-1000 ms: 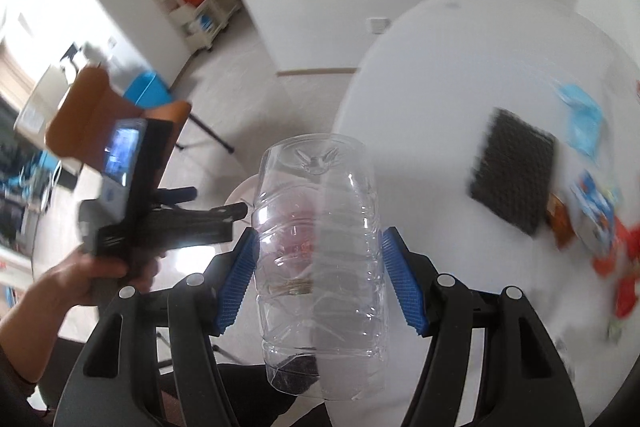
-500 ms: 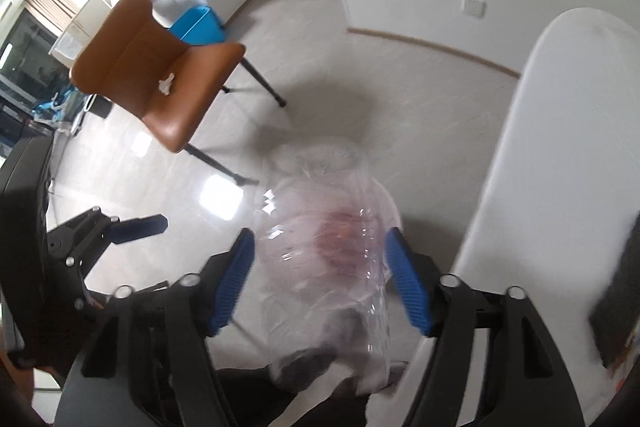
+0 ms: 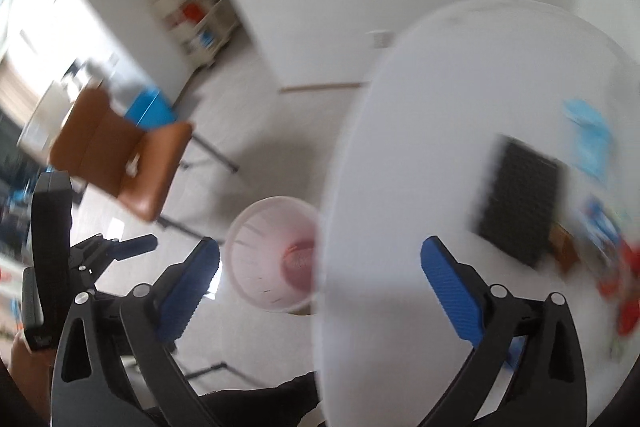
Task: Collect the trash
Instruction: 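Carry both items to the white wastebasket and open both tools to drop them, then grasp the crumpled blue paper with the left tool while the right tool grasps crumpled newspaper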
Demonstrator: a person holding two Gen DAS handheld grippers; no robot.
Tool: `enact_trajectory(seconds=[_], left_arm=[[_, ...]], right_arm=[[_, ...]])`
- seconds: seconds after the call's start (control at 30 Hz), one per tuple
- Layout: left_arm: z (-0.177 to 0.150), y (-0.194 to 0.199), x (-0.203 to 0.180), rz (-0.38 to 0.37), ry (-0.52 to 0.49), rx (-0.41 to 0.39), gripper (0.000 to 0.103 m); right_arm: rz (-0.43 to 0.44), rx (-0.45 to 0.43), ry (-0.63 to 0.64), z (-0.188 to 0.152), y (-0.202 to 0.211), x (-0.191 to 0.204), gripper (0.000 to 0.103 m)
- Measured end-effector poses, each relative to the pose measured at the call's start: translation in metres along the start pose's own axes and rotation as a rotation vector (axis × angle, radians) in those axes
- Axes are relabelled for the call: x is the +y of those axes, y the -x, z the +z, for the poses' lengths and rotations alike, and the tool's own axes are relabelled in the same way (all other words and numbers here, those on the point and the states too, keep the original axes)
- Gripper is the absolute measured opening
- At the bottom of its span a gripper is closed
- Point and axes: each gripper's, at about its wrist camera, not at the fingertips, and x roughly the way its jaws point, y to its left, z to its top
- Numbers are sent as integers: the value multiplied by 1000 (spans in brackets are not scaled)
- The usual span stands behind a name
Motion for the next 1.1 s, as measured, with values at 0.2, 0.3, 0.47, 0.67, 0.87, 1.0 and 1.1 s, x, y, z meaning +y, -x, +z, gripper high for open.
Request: enact_trajectory(seconds=[0.2,0.3,0.47,0.67,0.87,1.0,1.1], left_arm=[[2,8,-90,-94,-154,-23,93],[0,2,-137,-134,-236,-11,93],[-14,-18,-207,-197,-344,21,93],[-26,-56,-276,-203,-440,51,92],[-22,-99,-303,-156,-444,100,68],[-18,-112,-306,-154,-420,97,43],[-17,-113,-307,-160,-424,101,34]], right_arm=[[-171,-50,-191,-60,70,-90,100],[-268,-50,-262,-93,95,-131,100],[-316,-45,-388,-149,125,-184,100],[-331,-30,-449,-183,138,-217,100],[-306,-10,-450,-193,138,-233,100],[-287,-2,-430,-195,135,-236,100],[-270,2,-411,-194,131,-236,100]])
